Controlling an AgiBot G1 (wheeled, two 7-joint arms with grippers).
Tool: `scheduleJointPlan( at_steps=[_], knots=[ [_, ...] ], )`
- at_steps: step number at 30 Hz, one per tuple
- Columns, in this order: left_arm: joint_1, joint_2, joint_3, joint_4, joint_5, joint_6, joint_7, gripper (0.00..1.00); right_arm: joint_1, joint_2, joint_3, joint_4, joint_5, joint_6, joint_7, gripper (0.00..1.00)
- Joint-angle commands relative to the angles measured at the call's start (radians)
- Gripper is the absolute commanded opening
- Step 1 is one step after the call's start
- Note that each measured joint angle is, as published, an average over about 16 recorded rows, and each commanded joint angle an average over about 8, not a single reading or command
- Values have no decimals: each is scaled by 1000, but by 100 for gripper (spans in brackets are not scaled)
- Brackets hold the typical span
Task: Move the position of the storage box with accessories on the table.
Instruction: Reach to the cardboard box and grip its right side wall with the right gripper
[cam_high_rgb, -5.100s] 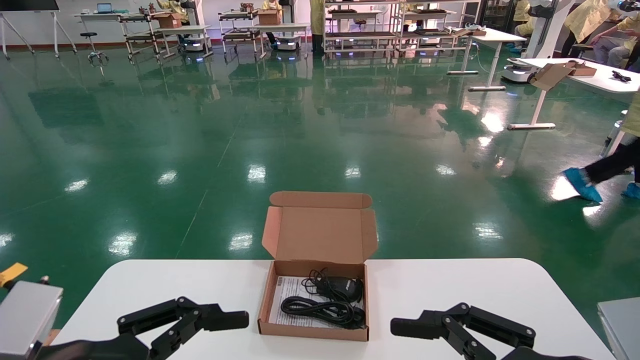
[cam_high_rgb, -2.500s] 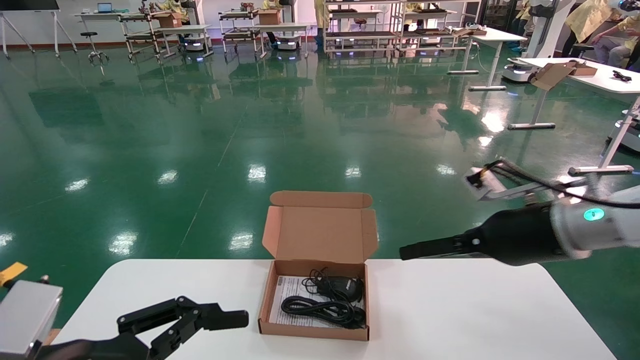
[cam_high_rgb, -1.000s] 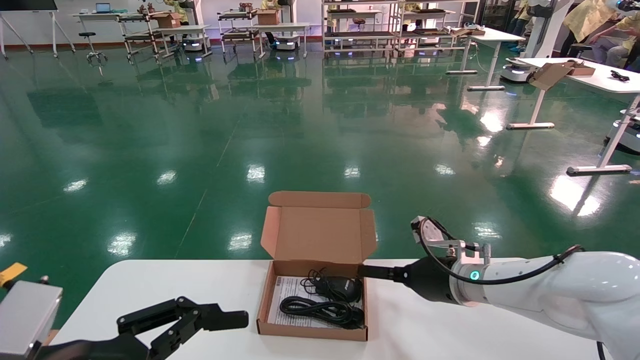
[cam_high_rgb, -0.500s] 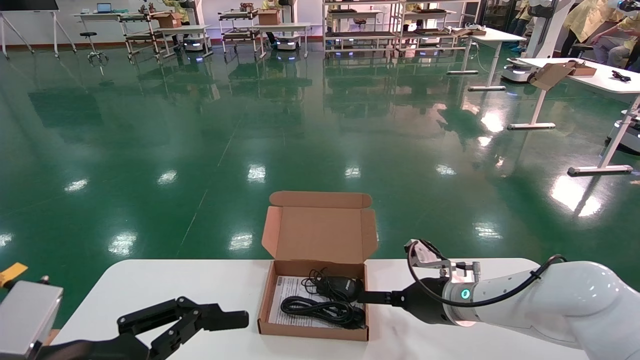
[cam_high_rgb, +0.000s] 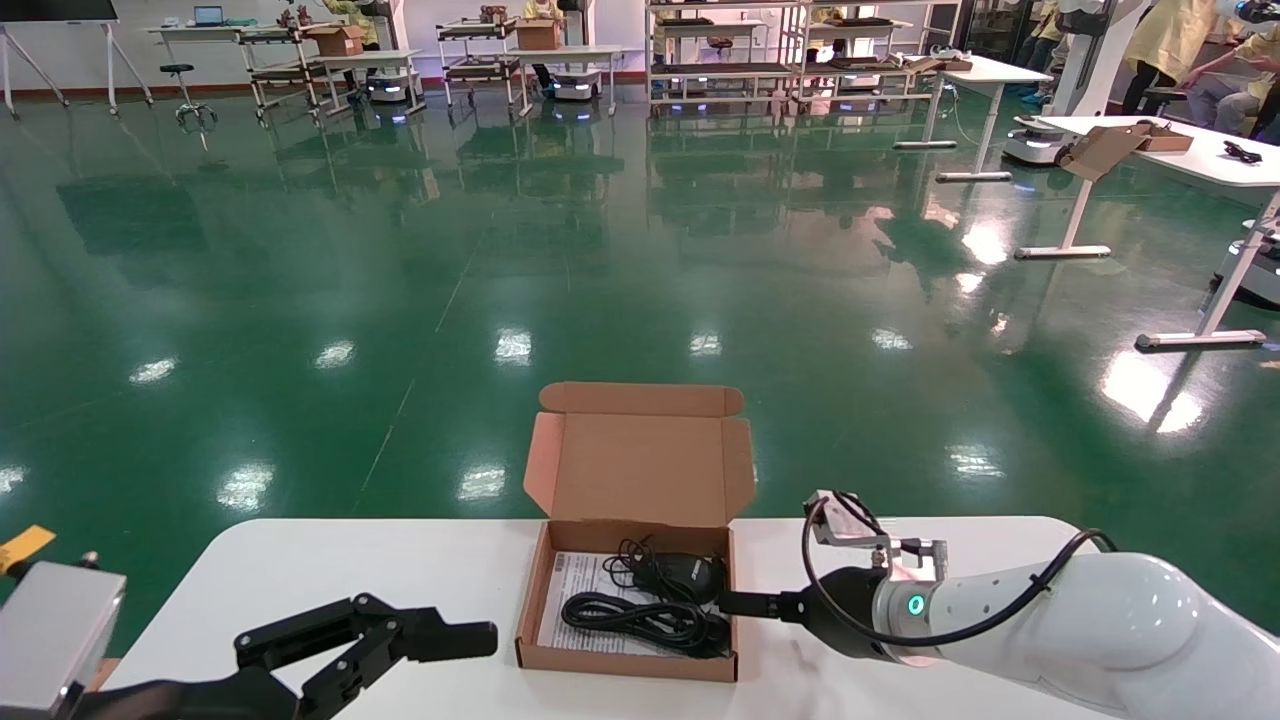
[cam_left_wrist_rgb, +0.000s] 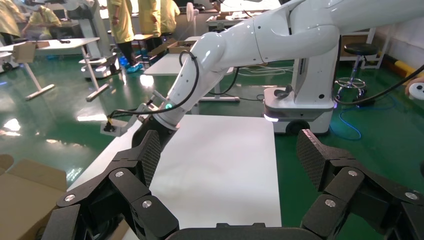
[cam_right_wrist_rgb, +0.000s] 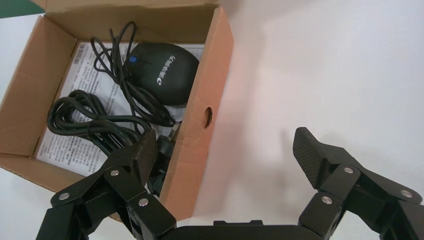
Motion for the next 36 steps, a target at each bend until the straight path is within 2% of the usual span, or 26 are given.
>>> scheduleJointPlan(
  at_steps=[1,7,9,15,16,36],
  knots=[
    [0,0,0,0,0,0,0,100,-6,-1,-6,7,-2,8,10,100],
    [0,0,0,0,0,0,0,100,-18,-3,-31,41,-2,21,37,99],
    [0,0,0,0,0,0,0,100,-20,-3,-42,49,-4,27,46,82],
    [0,0,0,0,0,0,0,100,-25,-2,-73,63,-11,45,68,8],
    [0,0,0,0,0,0,0,100,-25,-1,-77,63,-11,48,70,2],
    [0,0,0,0,0,0,0,100,-30,2,-118,65,26,71,73,0]
  ],
)
